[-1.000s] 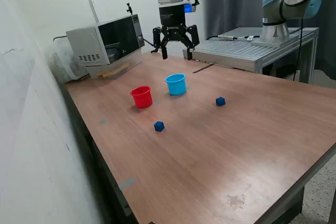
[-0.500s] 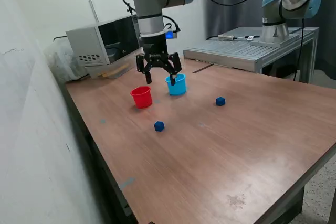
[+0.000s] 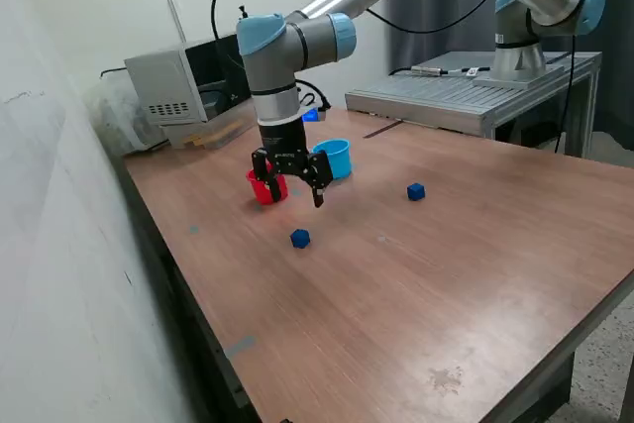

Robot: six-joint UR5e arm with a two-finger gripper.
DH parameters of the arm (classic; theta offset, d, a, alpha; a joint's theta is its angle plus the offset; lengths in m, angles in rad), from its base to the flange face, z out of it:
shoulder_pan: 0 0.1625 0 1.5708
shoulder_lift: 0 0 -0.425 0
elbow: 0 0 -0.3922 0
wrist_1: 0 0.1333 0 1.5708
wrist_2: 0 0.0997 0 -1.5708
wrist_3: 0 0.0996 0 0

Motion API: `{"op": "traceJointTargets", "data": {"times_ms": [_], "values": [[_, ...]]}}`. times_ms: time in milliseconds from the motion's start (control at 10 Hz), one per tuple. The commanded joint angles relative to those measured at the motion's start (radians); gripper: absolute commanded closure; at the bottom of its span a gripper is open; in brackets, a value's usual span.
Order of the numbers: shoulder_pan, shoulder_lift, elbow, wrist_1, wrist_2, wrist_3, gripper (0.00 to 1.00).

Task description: Place red objects in the red bin, and blue objects in the blue bin.

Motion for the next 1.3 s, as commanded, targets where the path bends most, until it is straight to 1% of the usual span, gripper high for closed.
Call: {"op": "traceJointTargets", "data": {"times_ms": [0,300,800,900,1200], "values": [[0.001,0.065,-0.057,-0.013,0.019,0.001,0.0],[-0.002,0.102,-0.063,-0.035,0.017,0.001,0.0],[-0.019,0.107,-0.054,-0.047,0.008,0.0,0.0],[-0.02,0.107,-0.053,-0.047,0.005,0.0,1.0],[-0.02,0.105,-0.045,-0.037,0.0,-0.003,1.0]]}}
